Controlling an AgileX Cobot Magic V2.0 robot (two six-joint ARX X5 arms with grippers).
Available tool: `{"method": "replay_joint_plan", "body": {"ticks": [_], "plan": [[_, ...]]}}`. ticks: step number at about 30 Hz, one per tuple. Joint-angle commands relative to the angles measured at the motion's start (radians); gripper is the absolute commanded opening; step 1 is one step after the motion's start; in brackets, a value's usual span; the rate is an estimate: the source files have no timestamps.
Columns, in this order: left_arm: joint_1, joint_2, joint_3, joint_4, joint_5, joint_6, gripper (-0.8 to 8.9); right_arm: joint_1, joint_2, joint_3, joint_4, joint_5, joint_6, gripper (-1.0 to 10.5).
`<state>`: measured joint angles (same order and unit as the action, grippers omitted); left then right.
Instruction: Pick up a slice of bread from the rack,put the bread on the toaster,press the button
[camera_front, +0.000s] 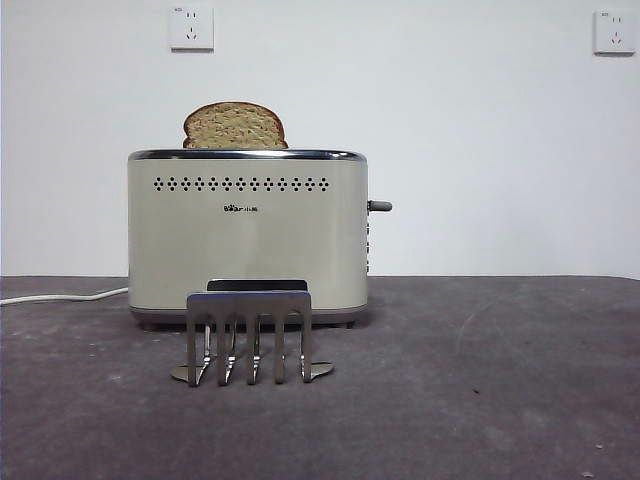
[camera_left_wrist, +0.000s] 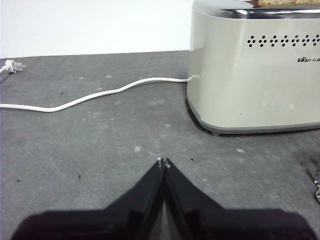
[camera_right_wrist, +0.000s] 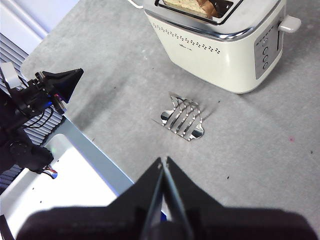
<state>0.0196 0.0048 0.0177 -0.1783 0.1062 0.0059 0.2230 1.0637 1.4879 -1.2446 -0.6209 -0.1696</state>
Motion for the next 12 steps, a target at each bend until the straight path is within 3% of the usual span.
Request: {"method": "replay_joint_plan", "body": {"ticks": [1, 6, 12], "plan": [[0.003, -0.002, -0.014, 0.001, -0.001, -0.01, -0.01, 0.001, 0.0, -0.006, 0.002, -0.001, -0.004, 0.0], [0.003, -0.002, -0.014, 0.002, -0.001, -0.01, -0.01, -0.021, -0.012, -0.006, 0.032, 0.002, -0.049, 0.0], [0.003, -0.002, -0.014, 0.002, -0.001, -0.01, -0.01, -0.086, -0.12, -0.027, 0.202, -0.002, -0.037, 0.0]]}}
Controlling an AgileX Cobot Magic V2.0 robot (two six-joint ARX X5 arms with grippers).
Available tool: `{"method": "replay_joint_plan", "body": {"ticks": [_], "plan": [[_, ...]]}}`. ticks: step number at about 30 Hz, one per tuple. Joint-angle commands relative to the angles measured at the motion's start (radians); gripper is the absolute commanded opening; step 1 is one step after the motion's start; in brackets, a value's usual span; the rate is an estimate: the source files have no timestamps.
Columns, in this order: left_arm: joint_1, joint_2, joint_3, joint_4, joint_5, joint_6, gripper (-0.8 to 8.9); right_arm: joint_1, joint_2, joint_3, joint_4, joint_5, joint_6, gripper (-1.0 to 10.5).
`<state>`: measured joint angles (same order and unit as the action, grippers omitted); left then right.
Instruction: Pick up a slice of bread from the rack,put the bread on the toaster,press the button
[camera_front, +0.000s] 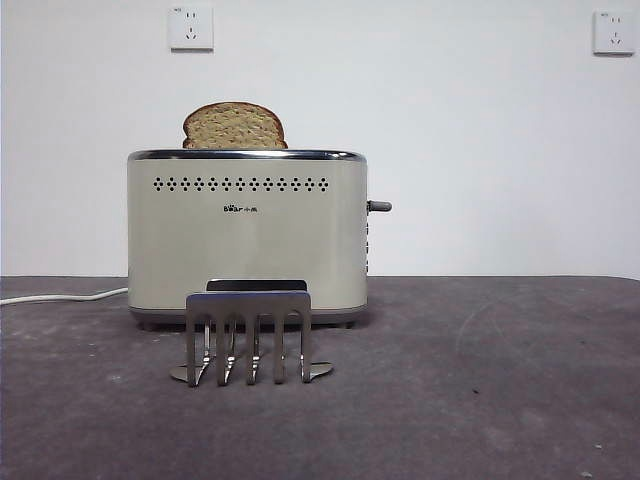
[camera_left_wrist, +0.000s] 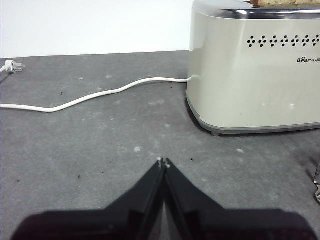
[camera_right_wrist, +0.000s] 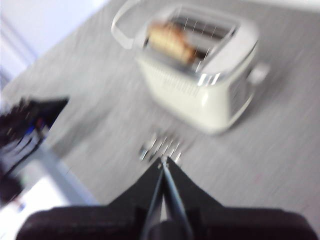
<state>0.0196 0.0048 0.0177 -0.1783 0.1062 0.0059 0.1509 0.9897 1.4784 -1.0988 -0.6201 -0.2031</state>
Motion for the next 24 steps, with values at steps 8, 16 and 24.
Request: {"method": "replay_joint_plan", "body": {"ticks": [8, 16, 24], "plan": [[0.003, -0.002, -0.014, 0.002, -0.001, -0.01, -0.01, -0.092, -0.28, -0.291, 0.412, 0.055, 0.027, 0.0], [0.003, -0.002, -0.014, 0.002, -0.001, -0.01, -0.01, -0.097, -0.553, -0.75, 0.793, 0.226, 0.118, 0.0], [0.003, -0.002, -0.014, 0.002, -0.001, -0.01, -0.01, -0.097, -0.755, -1.063, 0.911, 0.373, 0.151, 0.0]]}}
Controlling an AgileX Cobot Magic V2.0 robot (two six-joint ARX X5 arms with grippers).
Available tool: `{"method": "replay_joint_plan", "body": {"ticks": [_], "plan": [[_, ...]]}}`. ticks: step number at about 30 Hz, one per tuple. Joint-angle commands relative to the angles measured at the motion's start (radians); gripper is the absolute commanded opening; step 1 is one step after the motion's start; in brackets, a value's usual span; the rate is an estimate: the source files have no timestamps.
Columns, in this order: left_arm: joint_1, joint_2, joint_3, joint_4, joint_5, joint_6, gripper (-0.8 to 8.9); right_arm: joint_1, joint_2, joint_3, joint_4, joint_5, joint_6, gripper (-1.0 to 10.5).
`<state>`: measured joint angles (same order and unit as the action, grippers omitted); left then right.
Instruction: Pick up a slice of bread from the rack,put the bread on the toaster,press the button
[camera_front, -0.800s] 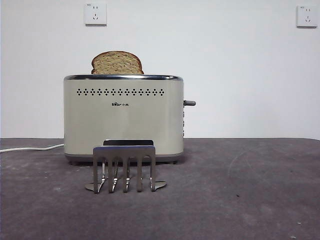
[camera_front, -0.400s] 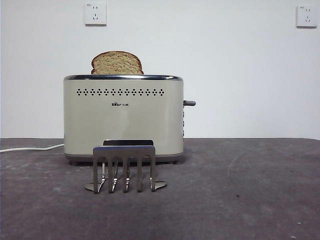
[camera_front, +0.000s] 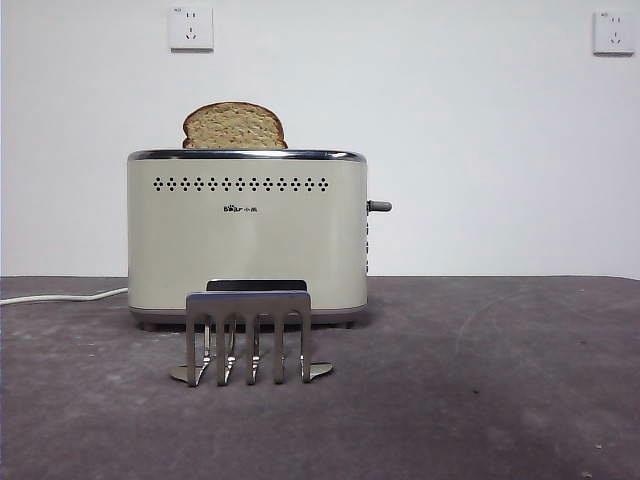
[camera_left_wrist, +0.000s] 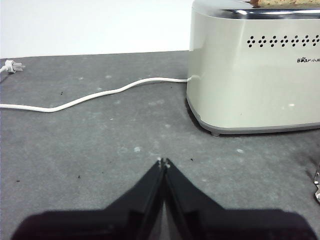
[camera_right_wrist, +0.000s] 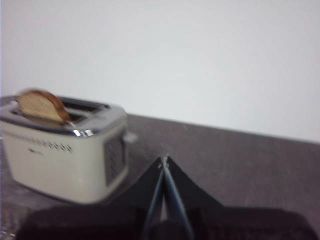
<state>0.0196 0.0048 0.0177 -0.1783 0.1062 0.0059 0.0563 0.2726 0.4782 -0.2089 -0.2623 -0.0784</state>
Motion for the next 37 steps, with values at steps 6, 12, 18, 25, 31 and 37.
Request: {"method": "replay_joint_plan", "body": {"ticks": [6, 12, 18, 25, 31, 37], "plan": [[0.003, -0.002, -0.014, 0.002, -0.001, -0.01, -0.01, -0.002, -0.154, -0.238, 0.079, 0.074, 0.069, 0.0], [0.003, -0.002, -0.014, 0.002, -0.001, -0.01, -0.01, -0.002, -0.234, -0.381, 0.089, 0.12, 0.166, 0.0], [0.003, -0.002, -0.014, 0.002, -0.001, -0.01, -0.01, -0.001, -0.272, -0.467, 0.089, 0.12, 0.206, 0.0], [0.003, -0.002, -0.014, 0.002, -0.001, -0.01, -0.01, -0.001, -0.272, -0.473, 0.032, 0.141, 0.208, 0.0], [0.003, -0.002, -0.014, 0.002, -0.001, -0.01, -0.01, -0.001, -0.272, -0.473, 0.037, 0.141, 0.245, 0.0], [0.003, -0.002, -0.014, 0.002, -0.001, -0.01, -0.01, -0.001, -0.272, -0.473, 0.037, 0.141, 0.245, 0.0]]}}
